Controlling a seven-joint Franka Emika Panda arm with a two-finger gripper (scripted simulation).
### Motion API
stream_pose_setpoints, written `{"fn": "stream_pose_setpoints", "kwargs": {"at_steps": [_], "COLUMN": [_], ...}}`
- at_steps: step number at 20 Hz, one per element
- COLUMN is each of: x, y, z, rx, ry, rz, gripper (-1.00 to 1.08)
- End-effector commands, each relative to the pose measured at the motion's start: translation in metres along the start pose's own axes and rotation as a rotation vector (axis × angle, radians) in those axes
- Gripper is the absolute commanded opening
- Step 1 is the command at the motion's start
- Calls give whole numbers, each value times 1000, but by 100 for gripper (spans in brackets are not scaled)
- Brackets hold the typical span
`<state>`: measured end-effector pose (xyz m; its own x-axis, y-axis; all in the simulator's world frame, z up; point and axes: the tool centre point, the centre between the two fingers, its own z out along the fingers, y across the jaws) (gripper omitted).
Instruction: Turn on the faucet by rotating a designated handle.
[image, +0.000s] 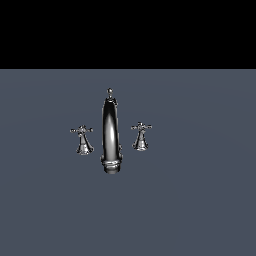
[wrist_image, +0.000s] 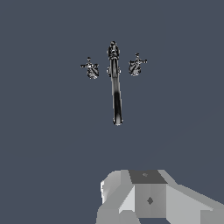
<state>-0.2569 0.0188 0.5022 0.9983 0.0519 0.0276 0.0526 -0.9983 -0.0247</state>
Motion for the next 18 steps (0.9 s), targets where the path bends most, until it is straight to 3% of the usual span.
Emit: {"fn": "stream_pose_setpoints", "kwargs": {"at_steps": [1,2,4,5,6,8,9,10,11,12,13,14,15,16,18], "x": [1,1,11,9,13,26,29,29,40,45,37,43,48,65,84], "y": [-9,5,-9,-10,-21,-27,-47,-29,-31,-32,-59,-51,-57,-57,-71], "z": [15,31,48,80,100,124,142,166,170,187,211,226,236,239,252], "rx": [-8,-21,6,-19,-29,6,0,-18,-28,3,26,53,10,-5,22], "ry": [-36,-76,-102,-166,-196,-208,-217,-255,-228,-248,-288,-295,-296,-267,-238], "rz": [-17,14,40,6,-12,45,0,50,55,67,53,145,132,138,196], "gripper": [-22,-12,-8,-2,-5,-15,-14,-17,-22,-17,-26,-41,-57,-73,-68]}}
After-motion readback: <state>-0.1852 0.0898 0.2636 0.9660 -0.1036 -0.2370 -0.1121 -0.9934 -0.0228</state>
